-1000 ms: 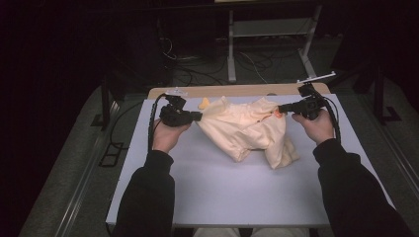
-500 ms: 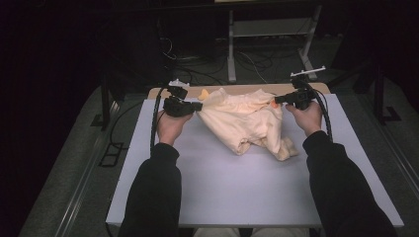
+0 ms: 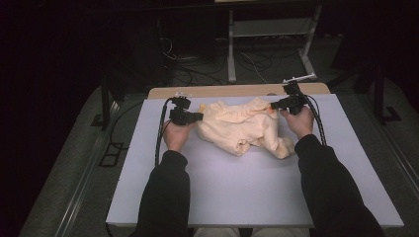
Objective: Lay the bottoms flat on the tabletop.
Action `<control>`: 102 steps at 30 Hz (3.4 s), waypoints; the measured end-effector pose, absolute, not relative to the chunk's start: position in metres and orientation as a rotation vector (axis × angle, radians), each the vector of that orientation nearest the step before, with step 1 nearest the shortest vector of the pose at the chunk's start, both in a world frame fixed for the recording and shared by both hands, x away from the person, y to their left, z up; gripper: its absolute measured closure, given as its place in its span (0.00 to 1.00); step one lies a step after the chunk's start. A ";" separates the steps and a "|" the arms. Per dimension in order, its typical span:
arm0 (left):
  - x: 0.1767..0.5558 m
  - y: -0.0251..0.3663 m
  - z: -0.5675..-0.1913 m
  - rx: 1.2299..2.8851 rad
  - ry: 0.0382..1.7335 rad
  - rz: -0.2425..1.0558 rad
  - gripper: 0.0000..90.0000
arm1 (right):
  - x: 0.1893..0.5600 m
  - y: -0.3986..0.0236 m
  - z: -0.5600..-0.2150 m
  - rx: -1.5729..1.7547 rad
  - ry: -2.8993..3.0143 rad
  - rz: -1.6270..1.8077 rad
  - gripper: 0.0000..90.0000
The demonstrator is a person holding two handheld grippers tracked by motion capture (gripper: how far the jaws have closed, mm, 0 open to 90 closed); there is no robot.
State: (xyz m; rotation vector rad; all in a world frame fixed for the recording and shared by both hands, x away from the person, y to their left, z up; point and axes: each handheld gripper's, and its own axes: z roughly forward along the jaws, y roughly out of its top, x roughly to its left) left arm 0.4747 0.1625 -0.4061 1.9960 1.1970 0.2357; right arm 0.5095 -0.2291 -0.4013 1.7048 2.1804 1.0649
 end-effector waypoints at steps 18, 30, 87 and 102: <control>0.473 0.167 -0.416 1.940 1.217 0.294 0.96 | 0.511 -0.228 -0.398 1.654 2.054 1.104 0.89; 0.475 0.165 -0.438 1.976 1.265 0.250 0.95 | 0.512 -0.237 -0.439 1.781 2.055 1.075 0.89; 0.429 0.158 -0.407 1.899 0.986 0.128 0.00 | 0.393 -0.245 -0.390 1.368 2.362 1.317 0.07; 0.404 0.138 -0.425 1.937 0.860 0.088 0.05 | 0.356 -0.245 -0.405 1.300 2.461 1.347 0.31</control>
